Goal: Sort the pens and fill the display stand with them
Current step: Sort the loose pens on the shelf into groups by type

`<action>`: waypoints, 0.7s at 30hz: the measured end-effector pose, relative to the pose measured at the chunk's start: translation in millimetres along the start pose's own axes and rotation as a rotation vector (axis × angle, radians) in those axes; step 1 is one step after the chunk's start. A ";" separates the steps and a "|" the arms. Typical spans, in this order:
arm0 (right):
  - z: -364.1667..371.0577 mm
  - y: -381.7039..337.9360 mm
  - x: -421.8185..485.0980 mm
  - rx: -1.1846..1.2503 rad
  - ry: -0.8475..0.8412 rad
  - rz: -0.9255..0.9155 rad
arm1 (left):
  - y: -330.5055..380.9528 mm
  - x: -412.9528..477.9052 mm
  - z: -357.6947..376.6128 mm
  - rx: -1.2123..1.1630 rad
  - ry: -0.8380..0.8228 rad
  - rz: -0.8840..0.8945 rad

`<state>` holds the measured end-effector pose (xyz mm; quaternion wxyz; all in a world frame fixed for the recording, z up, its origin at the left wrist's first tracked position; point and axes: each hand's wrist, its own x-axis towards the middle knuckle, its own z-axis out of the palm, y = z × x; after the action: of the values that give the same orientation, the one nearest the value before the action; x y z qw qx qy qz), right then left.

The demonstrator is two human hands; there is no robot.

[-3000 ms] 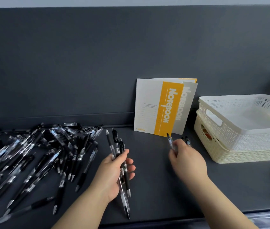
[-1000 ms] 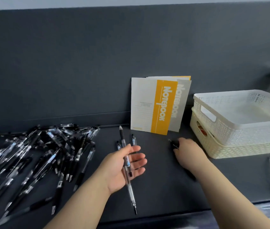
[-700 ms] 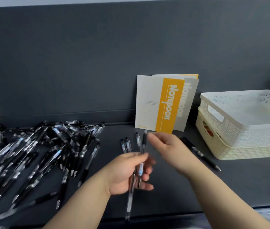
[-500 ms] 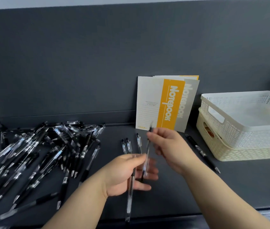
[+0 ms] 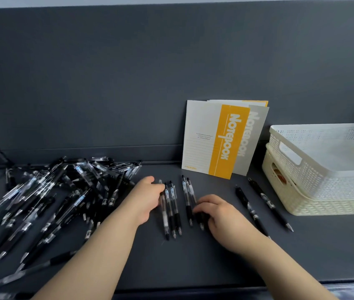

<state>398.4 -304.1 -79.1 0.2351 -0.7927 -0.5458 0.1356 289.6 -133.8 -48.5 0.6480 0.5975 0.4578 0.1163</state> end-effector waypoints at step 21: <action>-2.1 -28.7 24.5 0.056 0.036 0.209 | -11.8 -13.4 -5.7 1.212 0.114 0.189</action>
<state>385.4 -273.4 -61.4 0.2515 -0.8409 -0.4517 0.1602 273.3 -142.4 -52.1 0.1548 0.8904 0.4214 -0.0758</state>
